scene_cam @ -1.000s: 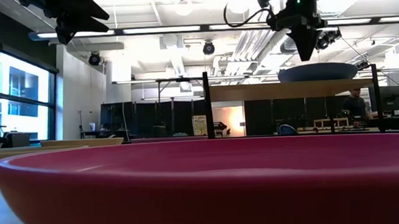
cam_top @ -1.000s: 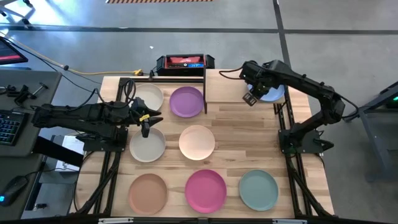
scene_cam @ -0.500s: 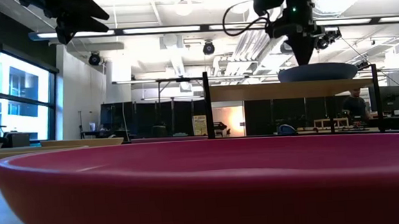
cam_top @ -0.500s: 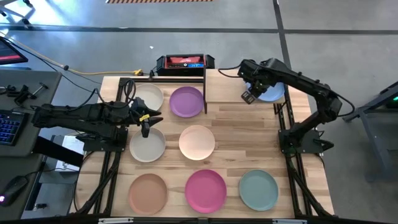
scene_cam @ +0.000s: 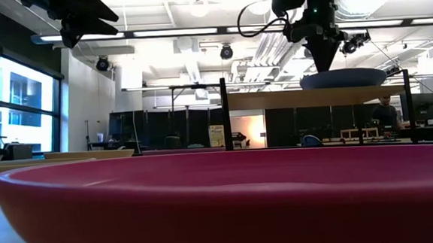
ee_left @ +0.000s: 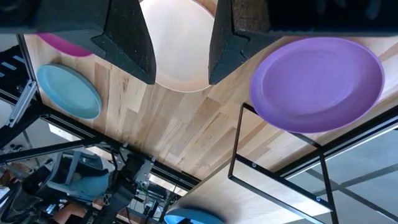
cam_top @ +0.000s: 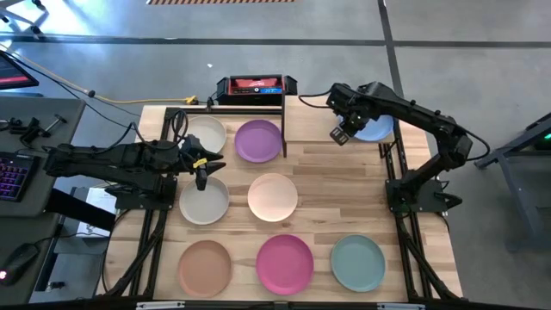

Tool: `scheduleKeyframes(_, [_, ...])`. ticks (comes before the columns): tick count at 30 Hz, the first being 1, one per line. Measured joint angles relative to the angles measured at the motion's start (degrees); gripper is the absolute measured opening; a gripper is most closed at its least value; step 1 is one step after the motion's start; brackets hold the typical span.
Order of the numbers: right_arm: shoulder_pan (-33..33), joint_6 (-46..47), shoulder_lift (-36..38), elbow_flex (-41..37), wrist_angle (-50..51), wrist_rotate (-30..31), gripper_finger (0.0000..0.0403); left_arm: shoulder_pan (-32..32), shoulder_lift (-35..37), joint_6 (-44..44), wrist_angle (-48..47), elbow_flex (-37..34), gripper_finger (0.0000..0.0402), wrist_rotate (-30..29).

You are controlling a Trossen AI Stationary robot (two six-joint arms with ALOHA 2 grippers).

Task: Place and stack plates onto a shelf
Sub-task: Put the blue plate on the shelf, then stack the white plate on top of the blue plate on the shelf

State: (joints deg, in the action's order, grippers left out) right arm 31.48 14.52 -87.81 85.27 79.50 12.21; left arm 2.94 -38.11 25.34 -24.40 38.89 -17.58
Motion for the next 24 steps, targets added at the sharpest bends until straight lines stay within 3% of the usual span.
scheduleKeyframes(5, [-0.29, -0.57, 0.00, 0.00, -1.72, -2.15, 0.0067, 0.00, 0.00, 0.00, 0.01, 0.00, 0.0138, 0.01])
scheduleKeyframes(17, [-1.58, -0.63, 0.00, 1.98, 0.51, 0.62, 0.0067, 0.00, 0.00, 0.04, 0.20, 0.00, 0.0138, 0.02])
scheduleKeyframes(24, [-4.19, -0.40, 0.02, 6.11, 0.63, -5.67, 0.0067, 0.00, 0.00, 0.54, 0.31, 0.00, 0.0138, 0.02])
